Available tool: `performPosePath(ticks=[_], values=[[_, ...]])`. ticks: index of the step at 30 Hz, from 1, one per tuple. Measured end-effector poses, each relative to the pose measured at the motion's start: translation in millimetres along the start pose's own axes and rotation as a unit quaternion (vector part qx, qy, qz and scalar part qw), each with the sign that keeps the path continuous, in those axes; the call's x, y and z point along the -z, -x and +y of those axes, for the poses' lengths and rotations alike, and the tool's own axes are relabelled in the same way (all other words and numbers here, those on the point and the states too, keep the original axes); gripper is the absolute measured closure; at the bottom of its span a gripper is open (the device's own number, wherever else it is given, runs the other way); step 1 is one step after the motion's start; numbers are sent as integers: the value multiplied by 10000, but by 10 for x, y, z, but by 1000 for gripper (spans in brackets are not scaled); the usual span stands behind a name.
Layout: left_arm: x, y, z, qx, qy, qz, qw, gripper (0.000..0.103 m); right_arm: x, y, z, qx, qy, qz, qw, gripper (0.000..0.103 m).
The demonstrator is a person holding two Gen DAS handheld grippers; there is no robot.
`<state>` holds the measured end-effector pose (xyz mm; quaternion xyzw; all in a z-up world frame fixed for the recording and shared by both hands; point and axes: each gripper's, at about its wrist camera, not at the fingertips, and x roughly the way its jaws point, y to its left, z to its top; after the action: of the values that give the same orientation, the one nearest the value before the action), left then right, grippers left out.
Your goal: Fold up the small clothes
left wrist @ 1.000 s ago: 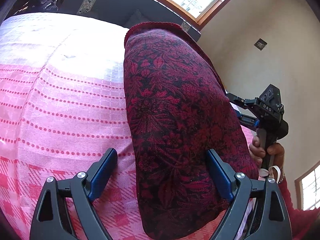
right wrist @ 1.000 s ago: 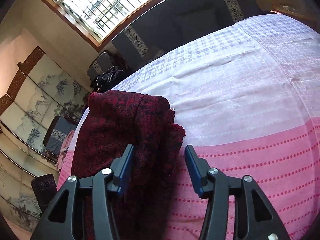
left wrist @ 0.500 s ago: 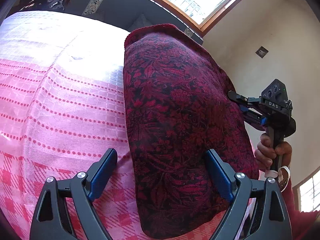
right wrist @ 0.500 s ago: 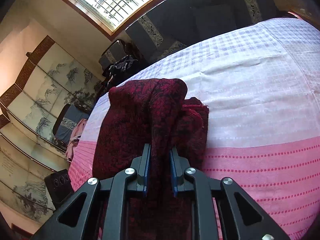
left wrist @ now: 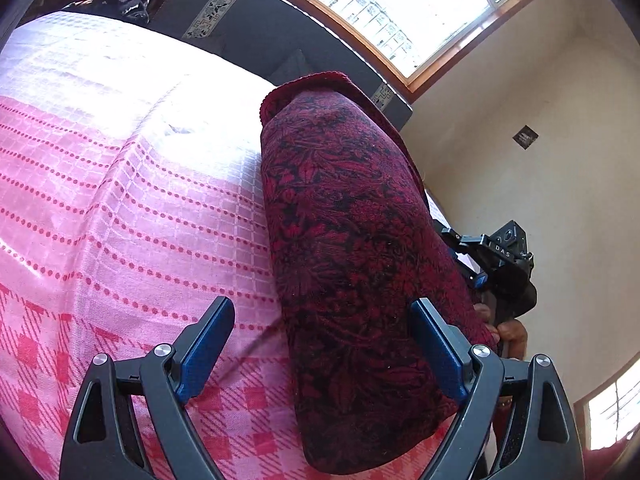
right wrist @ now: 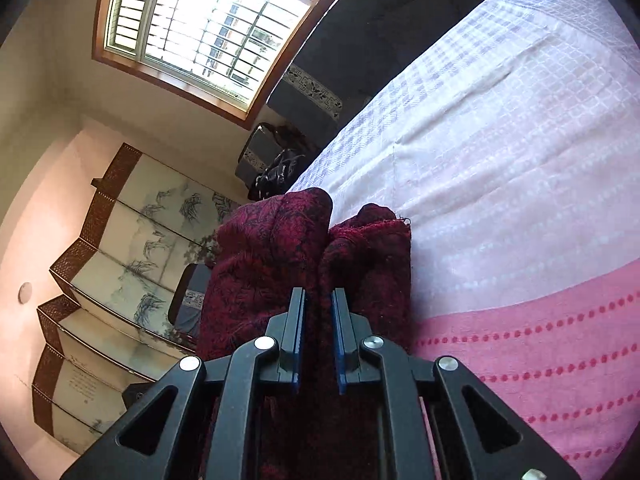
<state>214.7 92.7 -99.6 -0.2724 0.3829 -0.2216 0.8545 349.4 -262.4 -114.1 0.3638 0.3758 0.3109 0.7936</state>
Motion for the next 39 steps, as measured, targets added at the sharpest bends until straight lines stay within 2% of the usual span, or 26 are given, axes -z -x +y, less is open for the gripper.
performPosePath(ticks=[3, 6, 9, 12, 14, 16, 18, 19, 20, 22, 25, 27, 29, 31, 33, 36, 38, 39], values=[[14, -43, -131, -98, -248, 14, 9996, 14, -93, -17, 24, 253, 213, 77, 9994, 92], [96, -87, -254, -164, -505, 91, 9985, 14, -51, 13, 18, 714, 422, 117, 9965, 91], [104, -150, -371, -208, -709, 166, 9971, 14, -15, 246, 172, 553, 507, -197, 9970, 88], [111, -183, -416, -247, -749, 198, 9967, 14, 11, 223, 418, 210, 747, 189, 9968, 83], [105, -188, -413, -222, -699, 193, 9971, 14, 74, 131, 541, 465, 1024, 447, 9927, 77], [87, -200, -386, -217, -655, 169, 9975, 14, 127, 2, 568, 456, 1120, 754, 9898, 77], [117, -193, -368, -213, -633, 176, 9976, 14, 158, -93, 574, 540, 1189, 853, 9878, 77], [123, -178, -340, -213, -633, 167, 9976, 14, 159, -147, 579, 707, 1269, 866, 9856, 81], [132, -163, -323, -212, -636, 164, 9976, 14, 152, -183, 576, 848, 1276, 883, 9842, 93], [138, -162, -320, -216, -629, 165, 9976, 14, 157, -133, 597, 853, 1306, 737, 9850, 95], [148, -157, -299, -190, -610, 187, 9978, 13, 198, 175, 767, 995, 1718, 113, 9800, 97], [160, -163, -297, -172, -627, 228, 9976, 12, 251, 316, 758, 1152, 1781, -99, 9772, 97], [165, -175, -313, -175, -678, 260, 9972, 12, 314, 286, 633, 1430, 1780, -14, 9736, 97], [169, -195, -318, -198, -692, 318, 9969, 12, 349, 214, 409, 1548, 1471, 115, 9769, 97], [168, -212, -324, -231, -694, 352, 9967, 11, 350, 211, 252, 1400, 1183, 93, 9830, 97], [160, -227, -328, -276, -684, 385, 9965, 11, 340, 221, 282, 1192, 1221, 71, 9853, 97], [135, -250, -317, -271, -620, 442, 9967, 11, 308, 232, 321, 1120, 1164, 72, 9868, 89], [128, -255, -312, -259, -601, 446, 9969, 11, 299, 237, 337, 1130, 1166, 90, 9867, 89]])
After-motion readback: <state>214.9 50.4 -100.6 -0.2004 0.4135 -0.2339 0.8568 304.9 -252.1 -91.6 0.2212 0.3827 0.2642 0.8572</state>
